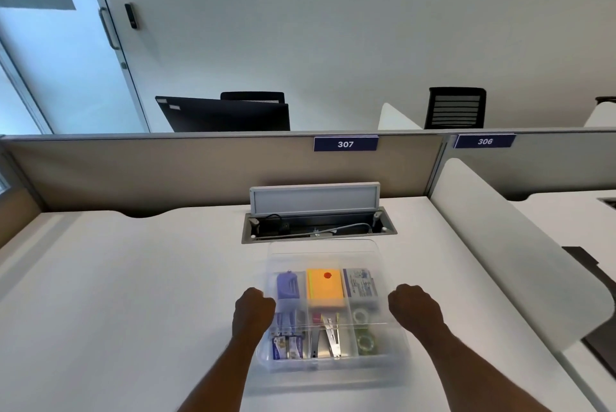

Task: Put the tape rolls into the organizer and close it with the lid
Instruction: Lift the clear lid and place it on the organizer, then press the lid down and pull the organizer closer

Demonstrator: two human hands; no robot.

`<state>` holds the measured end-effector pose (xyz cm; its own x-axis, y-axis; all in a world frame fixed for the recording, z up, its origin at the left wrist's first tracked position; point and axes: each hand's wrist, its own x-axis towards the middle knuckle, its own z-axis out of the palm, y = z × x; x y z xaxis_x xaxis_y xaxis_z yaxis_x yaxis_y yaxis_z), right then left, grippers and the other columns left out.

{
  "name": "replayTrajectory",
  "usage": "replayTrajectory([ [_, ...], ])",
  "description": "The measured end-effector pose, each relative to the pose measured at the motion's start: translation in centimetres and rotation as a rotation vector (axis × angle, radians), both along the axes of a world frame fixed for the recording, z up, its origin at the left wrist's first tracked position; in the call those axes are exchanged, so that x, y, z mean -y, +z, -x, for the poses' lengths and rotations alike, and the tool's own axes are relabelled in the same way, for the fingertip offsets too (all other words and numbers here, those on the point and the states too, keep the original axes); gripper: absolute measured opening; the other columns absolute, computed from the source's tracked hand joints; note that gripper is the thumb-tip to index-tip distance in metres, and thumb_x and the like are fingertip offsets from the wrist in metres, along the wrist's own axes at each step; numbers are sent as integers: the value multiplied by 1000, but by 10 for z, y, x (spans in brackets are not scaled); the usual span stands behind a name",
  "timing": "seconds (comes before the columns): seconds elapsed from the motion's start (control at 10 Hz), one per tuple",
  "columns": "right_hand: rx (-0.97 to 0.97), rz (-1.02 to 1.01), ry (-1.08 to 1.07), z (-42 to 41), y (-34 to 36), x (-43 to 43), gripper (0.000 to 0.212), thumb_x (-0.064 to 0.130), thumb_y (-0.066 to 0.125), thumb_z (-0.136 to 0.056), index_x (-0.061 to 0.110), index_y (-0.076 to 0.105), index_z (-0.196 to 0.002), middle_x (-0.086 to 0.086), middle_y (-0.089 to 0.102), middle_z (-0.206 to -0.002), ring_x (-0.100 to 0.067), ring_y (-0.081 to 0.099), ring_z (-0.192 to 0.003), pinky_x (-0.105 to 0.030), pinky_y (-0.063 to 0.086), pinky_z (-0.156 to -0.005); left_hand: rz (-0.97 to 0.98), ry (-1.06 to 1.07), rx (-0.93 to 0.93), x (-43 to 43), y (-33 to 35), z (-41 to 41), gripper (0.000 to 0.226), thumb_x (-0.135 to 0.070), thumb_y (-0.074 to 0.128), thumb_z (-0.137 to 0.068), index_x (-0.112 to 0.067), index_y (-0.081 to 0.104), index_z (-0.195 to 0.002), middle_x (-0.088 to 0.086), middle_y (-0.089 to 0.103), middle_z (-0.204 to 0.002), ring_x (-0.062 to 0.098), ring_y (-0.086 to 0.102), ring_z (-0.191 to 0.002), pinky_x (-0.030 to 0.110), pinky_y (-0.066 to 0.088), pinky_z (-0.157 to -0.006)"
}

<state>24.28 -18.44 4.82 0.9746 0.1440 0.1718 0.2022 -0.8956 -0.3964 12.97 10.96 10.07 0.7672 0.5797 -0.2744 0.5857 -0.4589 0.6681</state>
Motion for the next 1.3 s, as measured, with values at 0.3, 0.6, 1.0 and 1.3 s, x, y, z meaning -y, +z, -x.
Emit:
replayTrajectory([
  [0.3, -379, 200, -179, 51, 70, -20, 32, 21, 36, -86, 22, 25, -56, 3, 29, -60, -23, 37, -55, -27, 34, -54, 46, 42, 37, -3, -11, 13, 13, -7, 51, -82, -13, 46, -72, 8, 57, -95, 25, 51, -87, 25, 31, -75],
  [0.6, -380, 194, -182, 53, 62, -15, 15, 14, 42, -84, 11, 56, -82, -12, 65, -108, -32, 63, -102, -32, 49, -84, 245, 33, 8, -2, -15, 24, 41, -12, 45, -89, -6, 49, -130, 15, 52, -134, 32, 52, -119, 37, 47, -94],
  [1.0, -531, -35, -245, 57, 53, -14, 13, 8, 42, -81, 6, 53, -88, -20, 65, -106, -36, 66, -96, -36, 55, -83, 718, 134, -169, -9, -24, 30, 45, -20, 48, -95, -7, 37, -137, 19, 46, -131, 42, 51, -113, 56, 51, -79],
  [1.3, -598, -82, -208, 58, 55, -8, 22, 9, 44, -86, 14, 38, -65, -12, 61, -91, -33, 60, -107, -30, 47, -82, 754, 168, -72, -11, -33, 43, 42, -9, 63, -85, -1, 44, -122, 25, 51, -122, 41, 56, -101, 45, 53, -59],
])
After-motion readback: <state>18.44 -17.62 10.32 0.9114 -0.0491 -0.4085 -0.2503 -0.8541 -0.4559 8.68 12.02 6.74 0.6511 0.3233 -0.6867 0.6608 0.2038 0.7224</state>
